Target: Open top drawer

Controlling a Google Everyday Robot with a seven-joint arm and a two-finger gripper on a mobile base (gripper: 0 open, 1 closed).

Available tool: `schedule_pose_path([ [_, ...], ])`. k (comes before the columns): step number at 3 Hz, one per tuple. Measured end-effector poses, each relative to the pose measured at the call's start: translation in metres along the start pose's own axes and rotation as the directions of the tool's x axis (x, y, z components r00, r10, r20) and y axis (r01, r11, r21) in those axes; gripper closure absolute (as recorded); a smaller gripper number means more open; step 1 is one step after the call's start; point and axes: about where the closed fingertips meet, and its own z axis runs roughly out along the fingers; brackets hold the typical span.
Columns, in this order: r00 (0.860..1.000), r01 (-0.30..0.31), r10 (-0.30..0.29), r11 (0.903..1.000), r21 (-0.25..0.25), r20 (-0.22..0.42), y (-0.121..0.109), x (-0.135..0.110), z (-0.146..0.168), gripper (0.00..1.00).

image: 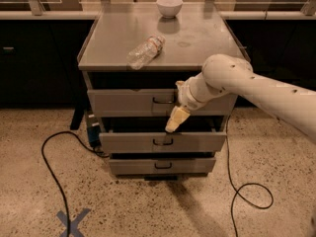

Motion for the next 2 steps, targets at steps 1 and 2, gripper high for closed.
schedule_pose_path([
  [1, 1.000, 0.027, -0.027, 0.9996, -0.006, -0.001, -0.009, -0.009, 0.034, 0.00],
  [2, 0.999, 0.045, -0.045, 0.9990, -0.006, 0.002, -0.018, -0.018, 0.058, 0.00],
])
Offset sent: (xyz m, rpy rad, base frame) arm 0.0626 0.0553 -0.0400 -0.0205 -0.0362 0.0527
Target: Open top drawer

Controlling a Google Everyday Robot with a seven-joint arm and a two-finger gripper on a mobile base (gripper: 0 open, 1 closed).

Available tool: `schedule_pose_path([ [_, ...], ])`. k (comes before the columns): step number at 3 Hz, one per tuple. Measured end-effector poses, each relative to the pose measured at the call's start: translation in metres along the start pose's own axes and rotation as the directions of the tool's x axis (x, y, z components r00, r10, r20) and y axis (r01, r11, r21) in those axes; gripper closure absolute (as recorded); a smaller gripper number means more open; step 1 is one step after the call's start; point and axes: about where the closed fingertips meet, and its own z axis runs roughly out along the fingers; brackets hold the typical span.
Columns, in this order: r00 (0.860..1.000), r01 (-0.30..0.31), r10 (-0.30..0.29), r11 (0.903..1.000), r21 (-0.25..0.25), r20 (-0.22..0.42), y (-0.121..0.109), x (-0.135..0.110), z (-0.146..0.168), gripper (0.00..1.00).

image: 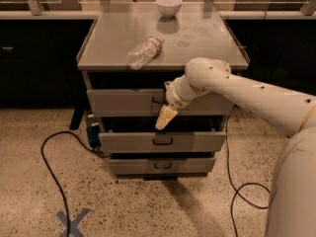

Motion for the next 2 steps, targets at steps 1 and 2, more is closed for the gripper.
schedule_pose_path([
  [1, 1.000, 0.007, -0.007, 1.0000, -0.001, 0.001, -0.007, -0.005, 0.014, 0.00],
  [2, 0.999, -0.022, 0.019, 0.9972, -0.071, -0.036, -0.013, -0.004, 0.036, 0.00],
])
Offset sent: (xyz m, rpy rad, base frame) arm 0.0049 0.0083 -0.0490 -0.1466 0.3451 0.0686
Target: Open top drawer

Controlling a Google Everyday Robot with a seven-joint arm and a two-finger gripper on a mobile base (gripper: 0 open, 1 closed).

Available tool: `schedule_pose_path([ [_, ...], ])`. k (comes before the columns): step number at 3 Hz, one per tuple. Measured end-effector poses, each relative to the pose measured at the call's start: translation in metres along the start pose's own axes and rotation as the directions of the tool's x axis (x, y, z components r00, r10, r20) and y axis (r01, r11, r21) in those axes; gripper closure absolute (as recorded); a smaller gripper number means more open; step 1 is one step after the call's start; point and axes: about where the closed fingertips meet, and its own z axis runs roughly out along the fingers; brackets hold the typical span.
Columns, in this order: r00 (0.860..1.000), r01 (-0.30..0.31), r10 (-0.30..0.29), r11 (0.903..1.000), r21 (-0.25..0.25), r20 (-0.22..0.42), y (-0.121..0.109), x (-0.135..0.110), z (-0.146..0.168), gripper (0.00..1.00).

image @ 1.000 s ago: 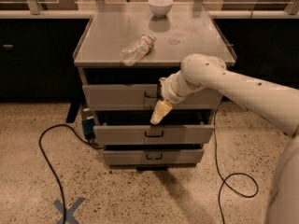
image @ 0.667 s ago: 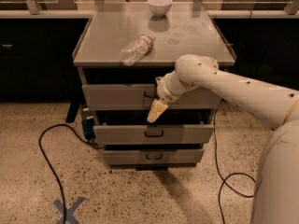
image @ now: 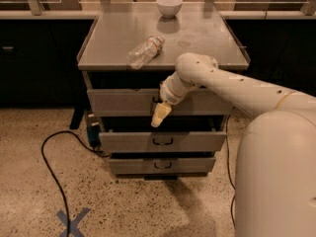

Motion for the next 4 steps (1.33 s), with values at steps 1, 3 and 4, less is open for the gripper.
schedule_pose_path([
  [1, 0.998, -0.028, 0.023, 0.9939, -0.107, -0.056, 0.010, 0.010, 0.008, 0.00],
  [3, 0.999, -0.042, 0.036, 0.9844, -0.171, -0.038, 0.025, 0.009, -0.036, 0.00],
  [4, 0.997, -0.075, 0.073, 0.9359, -0.344, -0.017, 0.083, 0.013, -0.080, 0.00],
])
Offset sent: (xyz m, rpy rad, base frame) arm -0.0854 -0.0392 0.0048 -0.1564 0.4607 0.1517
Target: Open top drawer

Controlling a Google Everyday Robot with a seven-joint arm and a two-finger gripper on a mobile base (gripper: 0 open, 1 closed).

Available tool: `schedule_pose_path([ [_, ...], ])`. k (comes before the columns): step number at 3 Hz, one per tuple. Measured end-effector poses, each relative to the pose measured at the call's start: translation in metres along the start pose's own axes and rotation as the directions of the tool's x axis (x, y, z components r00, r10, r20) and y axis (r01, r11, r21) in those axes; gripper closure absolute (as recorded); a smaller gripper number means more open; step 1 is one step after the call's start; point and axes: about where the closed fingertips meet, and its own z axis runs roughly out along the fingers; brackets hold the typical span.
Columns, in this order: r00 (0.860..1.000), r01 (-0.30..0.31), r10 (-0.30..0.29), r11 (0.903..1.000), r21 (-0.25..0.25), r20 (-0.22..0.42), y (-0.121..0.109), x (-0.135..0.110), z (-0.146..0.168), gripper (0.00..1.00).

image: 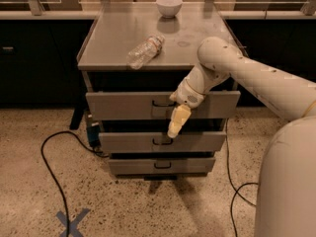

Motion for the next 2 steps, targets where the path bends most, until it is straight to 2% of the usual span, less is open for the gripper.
schedule_pose_path([
  [1, 1.000, -0.004, 0.003, 0.9987, -0.051, -0.011, 0.0124, 0.0034, 0.0020, 0.00],
  [2, 1.000, -0.004, 0.003, 0.9987, -0.050, -0.011, 0.0121, 0.0033, 0.0022, 0.00],
])
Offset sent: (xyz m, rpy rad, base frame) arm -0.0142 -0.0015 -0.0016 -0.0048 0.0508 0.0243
